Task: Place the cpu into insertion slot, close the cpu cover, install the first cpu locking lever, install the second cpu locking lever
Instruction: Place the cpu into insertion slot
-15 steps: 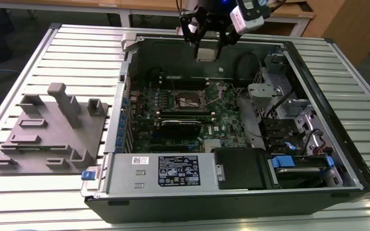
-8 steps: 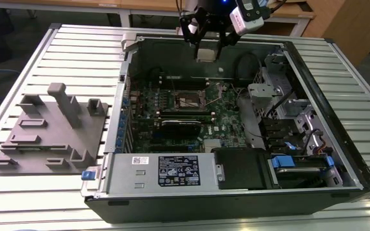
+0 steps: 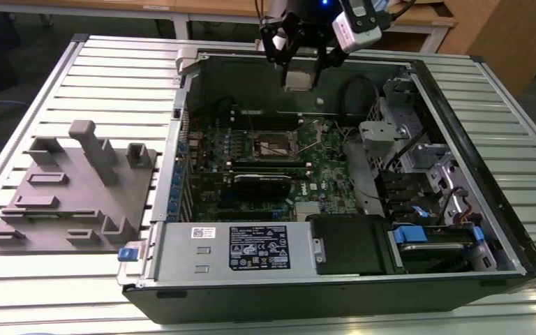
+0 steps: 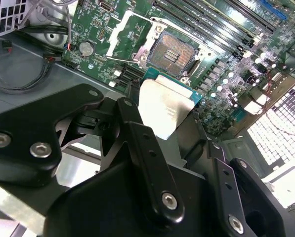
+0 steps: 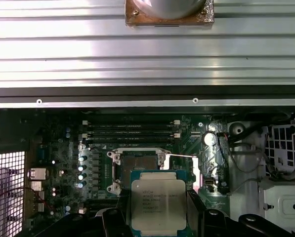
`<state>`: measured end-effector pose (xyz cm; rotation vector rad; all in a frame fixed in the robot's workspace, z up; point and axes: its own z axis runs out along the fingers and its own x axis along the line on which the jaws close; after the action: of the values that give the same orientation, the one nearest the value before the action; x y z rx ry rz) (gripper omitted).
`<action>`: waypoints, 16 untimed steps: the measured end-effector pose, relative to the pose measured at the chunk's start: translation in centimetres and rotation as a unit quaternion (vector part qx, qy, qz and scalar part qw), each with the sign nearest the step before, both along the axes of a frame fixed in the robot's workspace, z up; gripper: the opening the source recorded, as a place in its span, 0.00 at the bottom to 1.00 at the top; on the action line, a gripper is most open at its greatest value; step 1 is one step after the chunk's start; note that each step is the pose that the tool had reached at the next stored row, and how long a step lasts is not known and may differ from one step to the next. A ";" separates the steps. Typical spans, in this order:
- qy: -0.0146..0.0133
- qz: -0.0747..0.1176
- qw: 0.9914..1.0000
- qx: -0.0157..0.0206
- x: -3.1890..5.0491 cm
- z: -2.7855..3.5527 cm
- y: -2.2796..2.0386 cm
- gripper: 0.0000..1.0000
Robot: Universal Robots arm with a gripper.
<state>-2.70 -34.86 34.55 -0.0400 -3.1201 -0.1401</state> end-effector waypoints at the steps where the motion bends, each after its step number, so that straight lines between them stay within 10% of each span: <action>1: 0.000 0.000 1.000 0.000 0.00 -0.03 0.00 0.54; 16: 0.000 0.000 1.000 0.000 0.00 -0.65 0.00 0.54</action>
<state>-2.70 -34.86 33.90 -0.0400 -3.1201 -0.1400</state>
